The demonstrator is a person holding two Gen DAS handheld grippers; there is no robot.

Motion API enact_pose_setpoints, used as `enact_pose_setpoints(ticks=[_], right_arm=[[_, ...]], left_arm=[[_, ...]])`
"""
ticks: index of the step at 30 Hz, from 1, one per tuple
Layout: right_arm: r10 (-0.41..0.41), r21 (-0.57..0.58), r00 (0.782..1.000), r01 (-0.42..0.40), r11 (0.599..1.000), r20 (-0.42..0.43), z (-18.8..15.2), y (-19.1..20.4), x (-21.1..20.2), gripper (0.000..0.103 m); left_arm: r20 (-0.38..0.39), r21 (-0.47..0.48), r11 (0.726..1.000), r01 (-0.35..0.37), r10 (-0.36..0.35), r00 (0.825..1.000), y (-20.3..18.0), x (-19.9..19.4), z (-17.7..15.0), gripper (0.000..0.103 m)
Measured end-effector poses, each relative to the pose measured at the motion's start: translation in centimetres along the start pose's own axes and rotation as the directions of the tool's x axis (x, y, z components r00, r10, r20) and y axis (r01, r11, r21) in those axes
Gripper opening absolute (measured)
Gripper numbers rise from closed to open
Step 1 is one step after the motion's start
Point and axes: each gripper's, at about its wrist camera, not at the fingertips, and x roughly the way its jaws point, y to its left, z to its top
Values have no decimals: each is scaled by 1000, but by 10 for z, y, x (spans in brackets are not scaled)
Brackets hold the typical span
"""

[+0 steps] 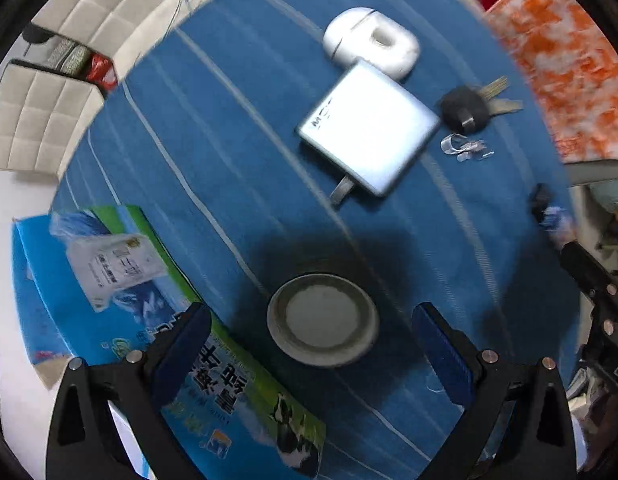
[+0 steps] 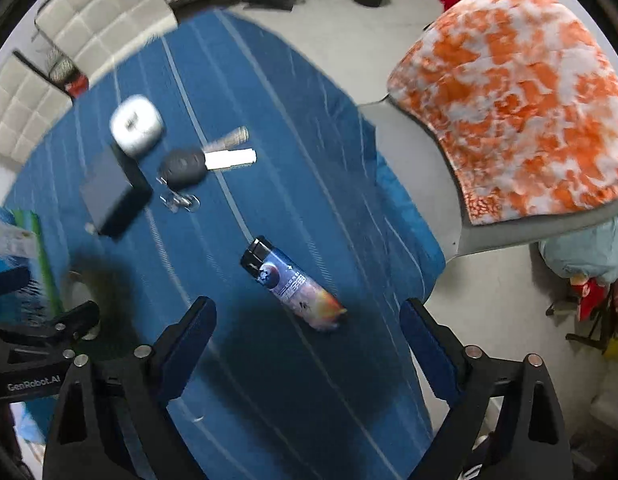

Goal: Organize rigid objects
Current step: 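Reach the left tool to the gold-rimmed round tin while the right tool reaches the blue lighter, then close the left tool on the round tin while the right tool grasps the lighter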

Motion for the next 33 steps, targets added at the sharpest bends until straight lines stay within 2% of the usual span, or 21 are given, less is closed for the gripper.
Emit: enact_pose_setpoints(ticks=[2, 4, 6, 8, 9, 10, 11, 12, 16, 23, 26, 30, 33], right_arm=[[-25, -26, 999, 24, 999, -31, 3, 5, 22, 77], [-27, -31, 998, 25, 999, -62, 5, 7, 38, 59], [-8, -14, 998, 7, 1000, -58, 6, 6, 43, 56], [-1, -7, 999, 1, 1000, -41, 4, 7, 41, 48], [1, -7, 999, -1, 1000, -37, 2, 9, 41, 41], [-5, -5, 999, 5, 1000, -33, 0, 11, 41, 35], [-10, -7, 1000, 10, 1000, -29, 0, 13, 40, 33], [-21, -14, 1000, 20, 1000, -22, -1, 17, 40, 31], [-38, -41, 999, 37, 998, -24, -1, 28, 37, 27], [-33, -36, 999, 33, 999, 0, -20, 26, 20, 27], [-27, -29, 999, 27, 999, 24, -30, 24, 5, 27], [-6, -28, 998, 8, 1000, 68, -45, 25, -24, 27], [9, -40, 993, -5, 999, 119, -56, 31, -55, 27]], left_arm=[[-39, -7, 1000, 15, -15, 999, -5, 10, 2, 102], [-77, -10, 1000, 28, -29, 997, -11, 21, 3, 102], [-106, 0, 1000, 22, -22, 994, -16, 32, 2, 102], [-89, -27, 998, 61, -63, 994, -15, 35, -1, 100], [-85, -42, 996, 82, -85, 993, -14, 35, -2, 95], [-76, -58, 991, 122, -127, 989, -13, 33, -5, 84], [-69, -67, 987, 146, -151, 986, -13, 31, -7, 77], [-55, -71, 984, 163, -167, 984, -16, 27, -8, 64], [-4, -36, 995, 88, -88, 996, -33, 17, -14, 63], [97, -49, 996, 68, -63, 993, -39, -9, -42, 63], [167, -58, 998, 36, -26, 986, -38, -29, -56, 63], [226, -97, 993, 74, -50, 973, -23, -52, -80, 63], [286, -113, 990, 88, -52, 957, -7, -79, -102, 63]])
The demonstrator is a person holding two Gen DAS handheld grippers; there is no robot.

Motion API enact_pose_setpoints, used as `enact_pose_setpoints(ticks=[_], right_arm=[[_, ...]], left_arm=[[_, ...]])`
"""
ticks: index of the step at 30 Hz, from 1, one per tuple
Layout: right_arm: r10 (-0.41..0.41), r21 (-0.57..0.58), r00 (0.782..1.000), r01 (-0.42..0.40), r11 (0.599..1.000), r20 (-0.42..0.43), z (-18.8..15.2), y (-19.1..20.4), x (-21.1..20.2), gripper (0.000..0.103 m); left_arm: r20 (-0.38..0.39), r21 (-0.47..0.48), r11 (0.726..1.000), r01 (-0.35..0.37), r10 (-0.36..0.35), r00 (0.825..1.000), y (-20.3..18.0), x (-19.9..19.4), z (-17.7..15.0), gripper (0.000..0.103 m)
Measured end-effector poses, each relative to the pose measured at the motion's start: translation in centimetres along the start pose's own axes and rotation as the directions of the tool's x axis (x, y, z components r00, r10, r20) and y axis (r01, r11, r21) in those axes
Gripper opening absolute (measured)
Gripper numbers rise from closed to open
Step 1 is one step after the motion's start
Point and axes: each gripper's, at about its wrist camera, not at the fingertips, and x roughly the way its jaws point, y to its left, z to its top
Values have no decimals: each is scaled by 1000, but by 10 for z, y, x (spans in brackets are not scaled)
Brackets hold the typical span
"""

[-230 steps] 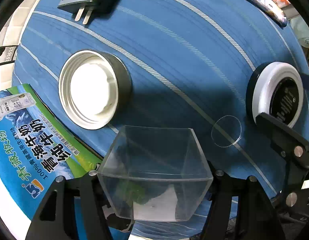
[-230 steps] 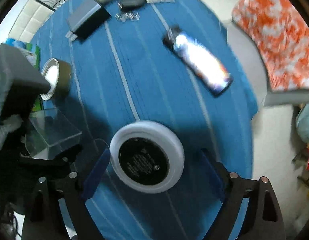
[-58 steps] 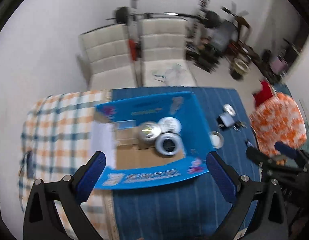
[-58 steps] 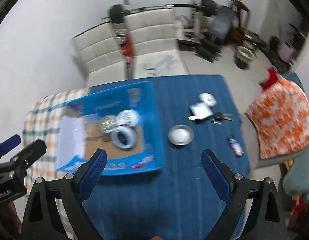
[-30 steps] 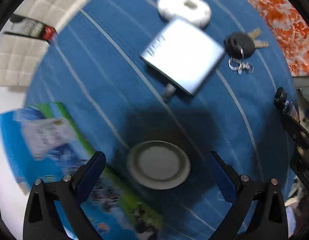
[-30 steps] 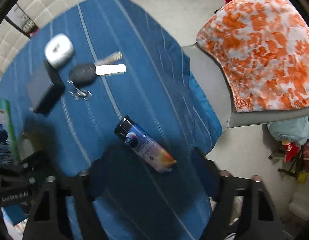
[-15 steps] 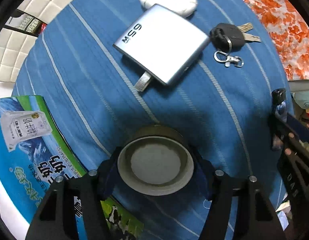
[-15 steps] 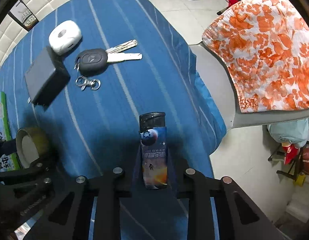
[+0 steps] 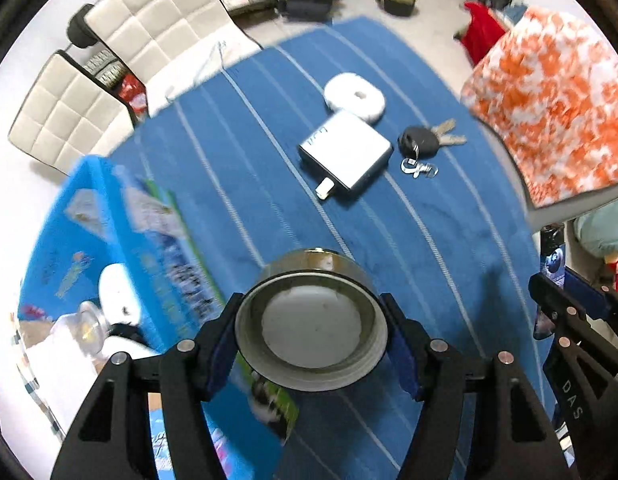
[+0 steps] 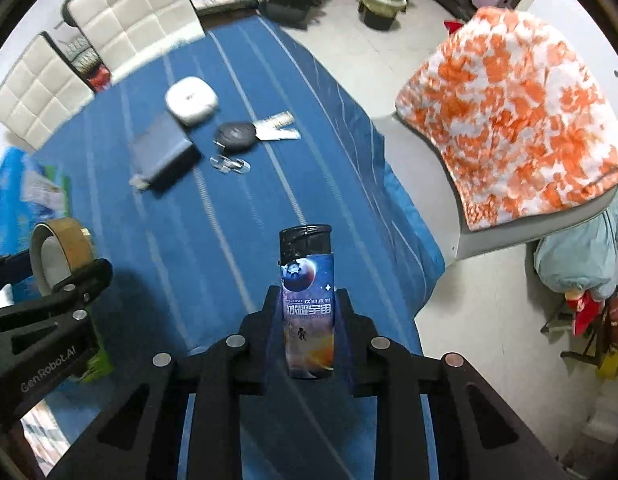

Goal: Organize rigid objects
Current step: 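Close the left tool on the round tin while the right tool grasps the lighter, then carry the round tin and the lighter over the blue box with both tools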

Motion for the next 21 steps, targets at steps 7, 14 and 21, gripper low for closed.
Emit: enact_pose_setpoints(ticks=[7, 14, 21], right_arm=[[71, -56, 987, -63, 996, 145, -22, 36, -88, 27], [178, -158, 954, -143, 977, 239, -53, 98, -162, 27], [267, -278, 913, -182, 943, 309, -78, 175, -219, 27]], left_arm=[[155, -64, 998, -10, 20, 988, 57, -66, -12, 63], [285, -200, 980, -20, 78, 955, 116, -125, -54, 63], [350, -372, 927, -44, 184, 919, 182, -173, -111, 63]])
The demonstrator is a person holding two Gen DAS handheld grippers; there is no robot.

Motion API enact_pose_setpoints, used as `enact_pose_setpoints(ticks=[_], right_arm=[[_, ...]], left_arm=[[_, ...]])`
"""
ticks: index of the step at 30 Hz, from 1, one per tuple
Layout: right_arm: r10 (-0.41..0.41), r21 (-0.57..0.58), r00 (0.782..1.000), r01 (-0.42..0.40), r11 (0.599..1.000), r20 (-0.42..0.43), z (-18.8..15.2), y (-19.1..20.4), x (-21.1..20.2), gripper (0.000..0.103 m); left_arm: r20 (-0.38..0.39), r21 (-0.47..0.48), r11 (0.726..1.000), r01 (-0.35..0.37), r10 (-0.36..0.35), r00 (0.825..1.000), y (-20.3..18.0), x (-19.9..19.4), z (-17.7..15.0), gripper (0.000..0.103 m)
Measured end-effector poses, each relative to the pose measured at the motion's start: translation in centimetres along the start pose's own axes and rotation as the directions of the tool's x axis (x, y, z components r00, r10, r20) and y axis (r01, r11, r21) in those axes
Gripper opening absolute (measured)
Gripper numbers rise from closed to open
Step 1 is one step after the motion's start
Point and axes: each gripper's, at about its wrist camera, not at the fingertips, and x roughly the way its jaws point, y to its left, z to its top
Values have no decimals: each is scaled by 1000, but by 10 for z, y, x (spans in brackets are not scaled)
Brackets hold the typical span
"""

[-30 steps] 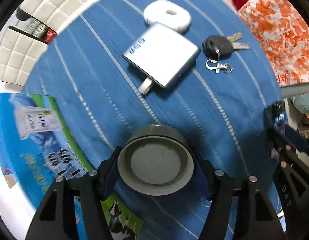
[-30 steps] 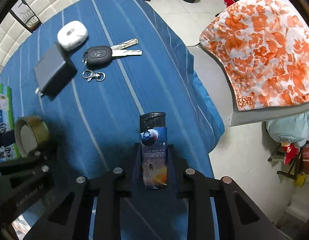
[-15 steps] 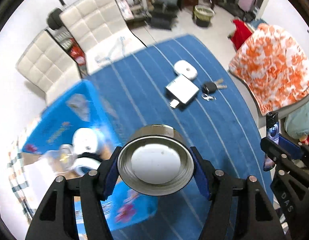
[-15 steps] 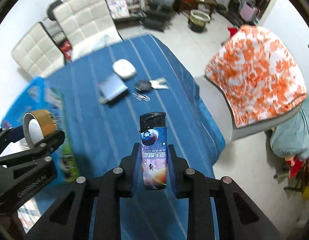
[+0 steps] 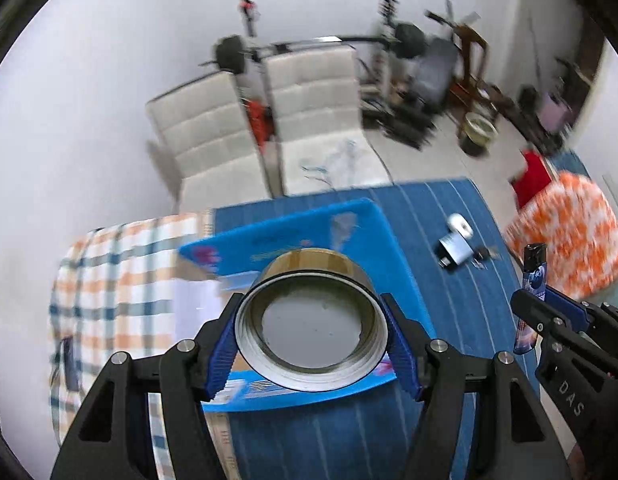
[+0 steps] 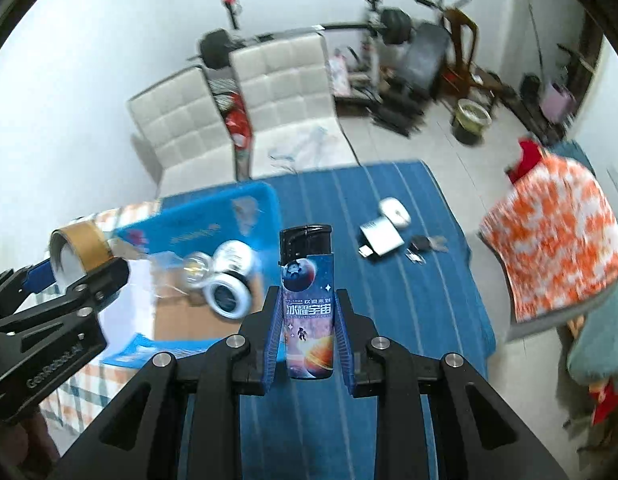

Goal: Organize rigid objects
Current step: 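Carry the round tin and the lighter over the blue box with both tools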

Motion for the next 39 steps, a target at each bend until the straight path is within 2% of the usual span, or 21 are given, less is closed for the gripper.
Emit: enact_pose_setpoints(ticks=[7, 17, 22, 25, 27, 28, 30, 32, 33, 34, 39], right_arm=[[58, -70, 996, -53, 996, 73, 15, 59, -28, 27], [98, -139, 991, -85, 987, 89, 19, 103, -35, 27], [115, -141, 993, -112, 984, 13, 15, 113, -4, 27], [186, -109, 979, -194, 975, -83, 10, 112, 35, 27], [281, -32, 936, -294, 955, -212, 5, 106, 80, 27], [319, 28, 905, -325, 945, -283, -1, 103, 107, 27], [332, 65, 873, -331, 941, -358, -12, 100, 150, 27], [312, 67, 866, -312, 948, -390, -22, 100, 178, 27], [318, 64, 850, -322, 945, -420, -27, 102, 197, 27], [319, 65, 843, -324, 944, -434, -31, 103, 208, 27], [244, 17, 836, -271, 962, -492, -39, 119, 259, 27]], left_arm=[[71, -102, 993, -61, 69, 995, 54, -32, -6, 63], [73, -164, 984, -74, 87, 994, 92, -41, -21, 63], [-6, -184, 982, -51, 51, 999, 101, -10, -29, 63], [-81, -197, 980, -16, 0, 997, 105, 27, -37, 63], [-162, -216, 976, 25, -61, 985, 107, 62, -44, 63], [-197, -239, 970, 50, -99, 976, 108, 79, -48, 63], [-275, -270, 960, 76, -152, 949, 111, 113, -56, 63], [-320, -283, 955, 92, -184, 930, 111, 140, -63, 63], [-348, -284, 954, 94, -194, 917, 110, 155, -66, 63], [-368, -281, 955, 92, -196, 909, 108, 165, -69, 63], [-489, -278, 956, 91, -222, 844, 103, 224, -86, 63]])
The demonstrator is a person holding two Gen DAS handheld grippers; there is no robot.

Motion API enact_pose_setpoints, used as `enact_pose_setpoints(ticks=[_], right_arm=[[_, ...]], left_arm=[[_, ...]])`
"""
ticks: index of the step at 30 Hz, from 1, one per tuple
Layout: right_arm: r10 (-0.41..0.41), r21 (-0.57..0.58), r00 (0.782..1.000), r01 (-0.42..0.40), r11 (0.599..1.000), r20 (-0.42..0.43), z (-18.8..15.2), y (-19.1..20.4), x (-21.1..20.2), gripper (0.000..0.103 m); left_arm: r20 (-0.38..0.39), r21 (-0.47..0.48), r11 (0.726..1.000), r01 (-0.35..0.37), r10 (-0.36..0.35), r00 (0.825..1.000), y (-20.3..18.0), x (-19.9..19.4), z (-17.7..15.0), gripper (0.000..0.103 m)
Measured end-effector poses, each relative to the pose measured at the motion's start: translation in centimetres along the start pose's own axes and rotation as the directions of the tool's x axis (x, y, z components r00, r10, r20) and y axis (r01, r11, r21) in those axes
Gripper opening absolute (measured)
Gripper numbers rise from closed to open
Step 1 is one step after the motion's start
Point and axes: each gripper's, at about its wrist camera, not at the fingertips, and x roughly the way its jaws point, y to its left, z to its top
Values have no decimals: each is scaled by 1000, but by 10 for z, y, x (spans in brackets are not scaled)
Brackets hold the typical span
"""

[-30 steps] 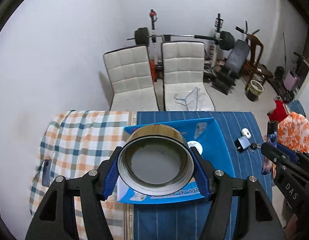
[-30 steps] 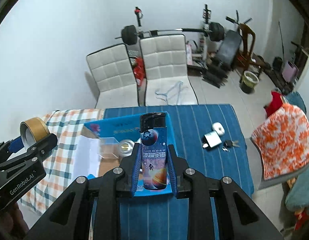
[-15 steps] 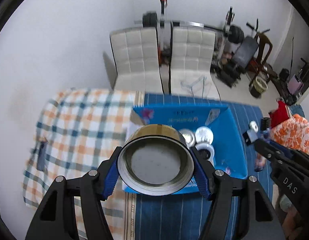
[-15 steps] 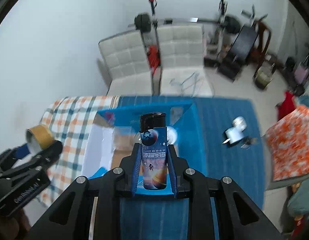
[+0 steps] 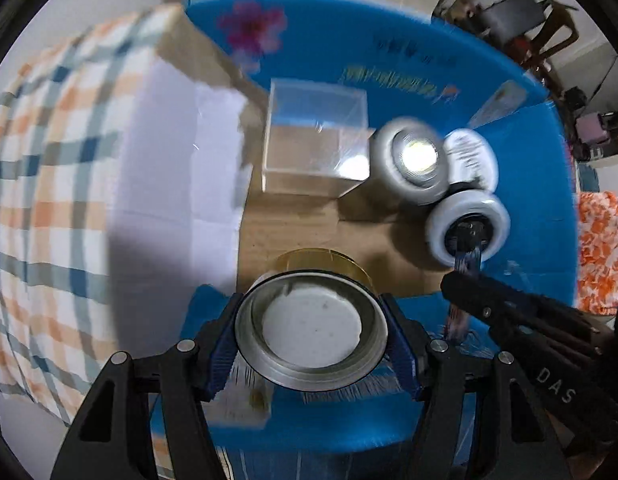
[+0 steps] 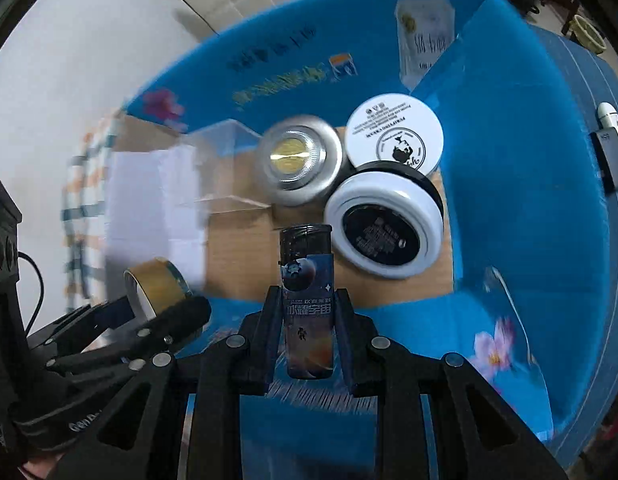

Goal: Organize rigid objects
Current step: 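Lower the round tin and lighter into the box and open both tools, then lift both open tools up out of the blue box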

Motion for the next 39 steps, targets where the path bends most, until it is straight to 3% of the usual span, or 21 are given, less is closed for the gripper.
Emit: enact_pose_setpoints(ticks=[5, 9, 17, 18, 21, 23, 26, 28, 33, 39], right_arm=[[-20, 8, 995, 21, 1000, -95, 14, -8, 43, 27], [-34, -26, 993, 31, 999, -113, 19, -7, 51, 28], [-160, -125, 981, 146, 981, -107, 18, 7, 48, 32], [-167, -129, 981, 153, 980, -103, 17, 6, 46, 35], [-193, -140, 977, 179, 974, -91, 13, 7, 39, 36], [-218, -153, 974, 206, 967, -65, 7, 4, 29, 40], [-245, -158, 969, 239, 958, -20, 1, 9, 11, 58], [-246, -145, 969, 247, 958, 24, -4, 7, -6, 93], [-256, -142, 961, 269, 953, 108, -17, 8, -49, 94], [-230, -154, 958, 257, 954, 174, -42, 27, -104, 94]], left_arm=[[-52, -15, 1000, 6, -7, 999, 7, 23, 6, 63], [-80, -36, 999, 29, -31, 996, 12, 28, 4, 63], [-41, 24, 1000, -2, 3, 999, 3, 2, -13, 64], [-34, 24, 1000, -4, 5, 999, 4, -3, -16, 66], [22, 19, 1000, -11, 11, 1000, 6, -21, -24, 87], [63, 11, 1000, -11, 10, 998, 8, -36, -31, 97], [105, 11, 1000, -25, 23, 994, 9, -59, -42, 99], [130, 10, 999, -34, 33, 991, 13, -74, -33, 100], [192, 11, 1000, -29, 26, 981, 9, -104, -33, 103], [266, 58, 997, -43, 26, 964, -24, -131, -50, 103]])
